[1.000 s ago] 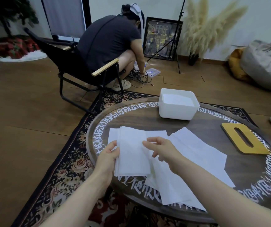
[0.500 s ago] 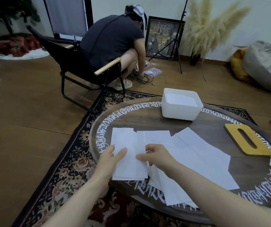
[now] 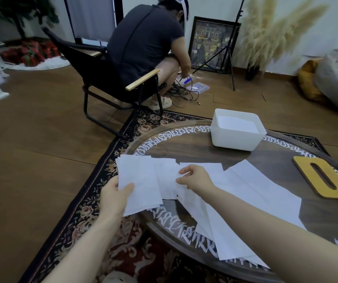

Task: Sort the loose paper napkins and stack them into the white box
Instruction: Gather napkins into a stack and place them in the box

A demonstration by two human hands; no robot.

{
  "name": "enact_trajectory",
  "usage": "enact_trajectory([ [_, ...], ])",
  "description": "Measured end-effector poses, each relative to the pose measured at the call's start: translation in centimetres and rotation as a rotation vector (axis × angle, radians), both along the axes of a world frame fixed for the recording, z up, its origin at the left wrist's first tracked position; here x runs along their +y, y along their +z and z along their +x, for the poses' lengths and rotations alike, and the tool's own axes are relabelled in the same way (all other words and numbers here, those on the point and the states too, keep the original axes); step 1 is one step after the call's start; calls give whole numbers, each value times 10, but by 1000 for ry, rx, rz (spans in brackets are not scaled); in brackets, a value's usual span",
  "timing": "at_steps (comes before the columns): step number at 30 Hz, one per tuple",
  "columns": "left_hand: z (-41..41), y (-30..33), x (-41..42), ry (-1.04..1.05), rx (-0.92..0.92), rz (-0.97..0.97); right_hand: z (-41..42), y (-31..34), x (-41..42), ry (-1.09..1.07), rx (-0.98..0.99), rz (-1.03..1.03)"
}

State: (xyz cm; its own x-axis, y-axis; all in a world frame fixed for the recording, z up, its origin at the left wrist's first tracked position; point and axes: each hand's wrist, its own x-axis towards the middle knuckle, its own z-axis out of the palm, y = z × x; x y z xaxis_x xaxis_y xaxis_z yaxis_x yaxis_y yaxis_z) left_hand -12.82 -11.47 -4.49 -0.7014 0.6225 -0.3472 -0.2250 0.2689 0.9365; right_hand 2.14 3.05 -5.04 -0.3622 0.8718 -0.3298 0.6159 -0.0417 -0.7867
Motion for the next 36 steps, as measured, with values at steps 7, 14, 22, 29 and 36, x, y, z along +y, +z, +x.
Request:
enact_trajectory([
  [7, -6, -4, -3, 2, -14, -13, -23, -9, 3, 16, -190, -5],
  [14, -11, -3, -2, -6, -10, -23, -29, -15, 0, 8, -247, 57],
  [22, -13, -5, -4, 14, 0, -40, -22, -22, 4, -27, -87, 78],
  [29, -4, -2, 7, 5, 18, -35, 11, -3, 8, -72, 135, 53],
  [36, 26, 4, 20, -68, 84, -16, 62, 26, 0, -149, 273, 9],
])
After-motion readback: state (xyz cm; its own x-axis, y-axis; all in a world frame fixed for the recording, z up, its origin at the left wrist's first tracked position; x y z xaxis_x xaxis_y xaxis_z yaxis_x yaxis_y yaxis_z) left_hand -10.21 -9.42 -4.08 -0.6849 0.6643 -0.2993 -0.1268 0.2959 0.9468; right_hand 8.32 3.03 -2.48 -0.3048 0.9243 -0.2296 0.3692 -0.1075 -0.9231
